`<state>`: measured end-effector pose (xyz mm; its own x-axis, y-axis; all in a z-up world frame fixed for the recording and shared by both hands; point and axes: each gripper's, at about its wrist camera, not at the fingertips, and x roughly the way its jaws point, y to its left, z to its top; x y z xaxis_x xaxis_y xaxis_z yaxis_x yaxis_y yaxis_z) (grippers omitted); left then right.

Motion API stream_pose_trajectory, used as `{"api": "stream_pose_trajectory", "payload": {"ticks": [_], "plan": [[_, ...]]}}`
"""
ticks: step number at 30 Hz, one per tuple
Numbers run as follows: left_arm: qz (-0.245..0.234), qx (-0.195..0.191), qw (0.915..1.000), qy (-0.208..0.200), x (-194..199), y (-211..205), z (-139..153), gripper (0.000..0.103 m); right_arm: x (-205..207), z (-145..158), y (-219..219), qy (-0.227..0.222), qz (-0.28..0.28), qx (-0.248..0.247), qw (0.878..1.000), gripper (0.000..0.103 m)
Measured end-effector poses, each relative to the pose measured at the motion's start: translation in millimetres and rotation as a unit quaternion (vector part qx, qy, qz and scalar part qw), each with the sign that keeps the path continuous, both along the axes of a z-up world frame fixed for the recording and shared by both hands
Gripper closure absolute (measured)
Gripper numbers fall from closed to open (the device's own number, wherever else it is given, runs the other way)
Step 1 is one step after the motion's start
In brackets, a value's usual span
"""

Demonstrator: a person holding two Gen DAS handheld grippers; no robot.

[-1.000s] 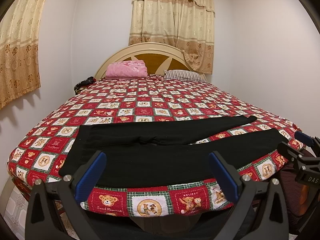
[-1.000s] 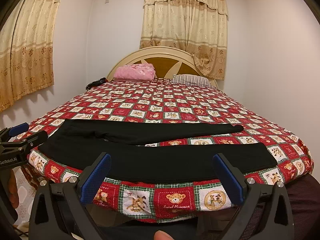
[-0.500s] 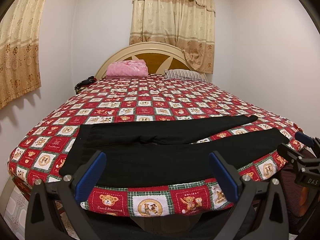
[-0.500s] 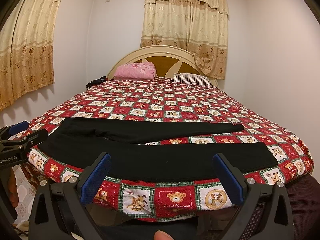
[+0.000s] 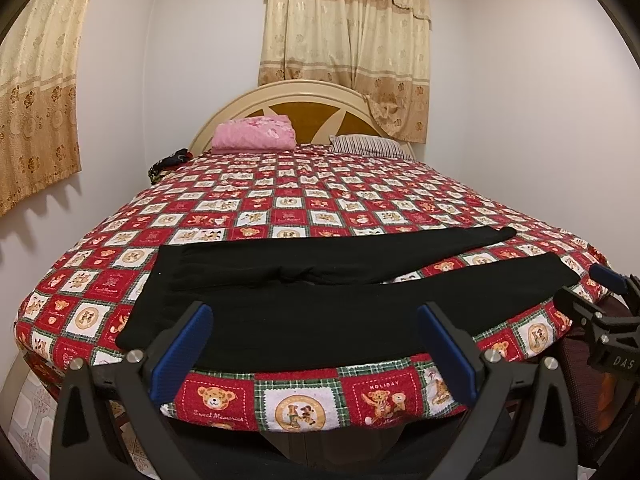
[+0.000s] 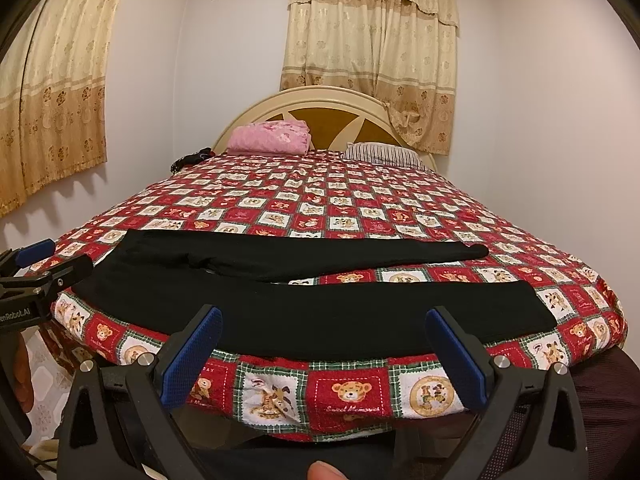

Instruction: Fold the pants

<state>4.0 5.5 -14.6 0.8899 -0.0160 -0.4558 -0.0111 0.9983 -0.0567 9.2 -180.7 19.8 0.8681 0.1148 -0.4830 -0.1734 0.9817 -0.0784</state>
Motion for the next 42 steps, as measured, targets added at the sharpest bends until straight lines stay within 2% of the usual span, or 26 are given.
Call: {"api": "stream_pose_trajectory", "payload": {"ticks": [11, 14, 17, 20, 25, 29, 33, 35, 36, 38, 40, 42], "plan": [[-0.012, -0.014, 0.9997, 0.018, 13.5, 0.5, -9.8, 0.0, 9.5, -9.0, -4.9, 0.007, -0.025, 0.0, 1.0, 0.001], [-0.011, -0.01, 0.9997, 0.02, 28.0, 8.3, -13.4, 0.0, 17.3, -14.5, -4.9, 0.014, -0.024, 0.0, 1.0, 0.001], [-0.002, 0.008, 0.9994, 0.034, 62.4, 29.3, -20.0, 0.0, 29.5, -18.2, -8.3, 0.017, -0.011, 0.004, 1.0, 0.001], [0.033, 0.031, 0.9976, 0.052, 97.7, 66.5, -27.0, 0.0, 49.6, -23.0, -15.4, 0.025, -0.008, -0.001, 1.0, 0.001], [0.084, 0.04, 0.9933, 0.068, 137.8, 137.9, -35.8, 0.0, 101.9, -32.3, -35.5, 0.049, -0.029, -0.019, 0.998, 0.001], [0.104, 0.046, 0.9899, 0.085, 168.4, 179.7, -48.7, 0.0, 143.0, -39.3, -55.7, 0.069, -0.046, -0.025, 0.996, 0.001], [0.102, 0.05, 0.9866, 0.118, 208.7, 208.3, -72.2, 0.0, 184.7, -41.0, -82.0, 0.079, -0.075, -0.023, 0.994, 0.001], [0.093, 0.054, 0.9858, 0.129, 223.5, 215.9, -78.9, 0.014, 203.5, -41.1, -93.1, 0.087, -0.083, -0.01, 0.993, 0.001], [0.089, 0.058, 0.9846, 0.139, 232.7, 219.5, -82.4, 0.017, 212.7, -41.6, -98.9, 0.092, -0.086, -0.002, 0.992, 0.002], [0.083, 0.057, 0.9831, 0.153, 248.5, 226.8, -87.9, 0.02, 229.6, -43.2, -109.5, 0.1, -0.096, 0.008, 0.99, 0.007], [0.076, 0.043, 0.9821, 0.167, 264.1, 238.1, -94.2, 0.02, 246.1, -46.4, -116.4, 0.11, -0.099, 0.013, 0.989, 0.017], [0.069, 0.025, 0.9818, 0.175, 274.4, 248.9, -98.4, 0.02, 260.3, -50.3, -124.0, 0.12, -0.104, 0.015, 0.987, 0.017]]}}
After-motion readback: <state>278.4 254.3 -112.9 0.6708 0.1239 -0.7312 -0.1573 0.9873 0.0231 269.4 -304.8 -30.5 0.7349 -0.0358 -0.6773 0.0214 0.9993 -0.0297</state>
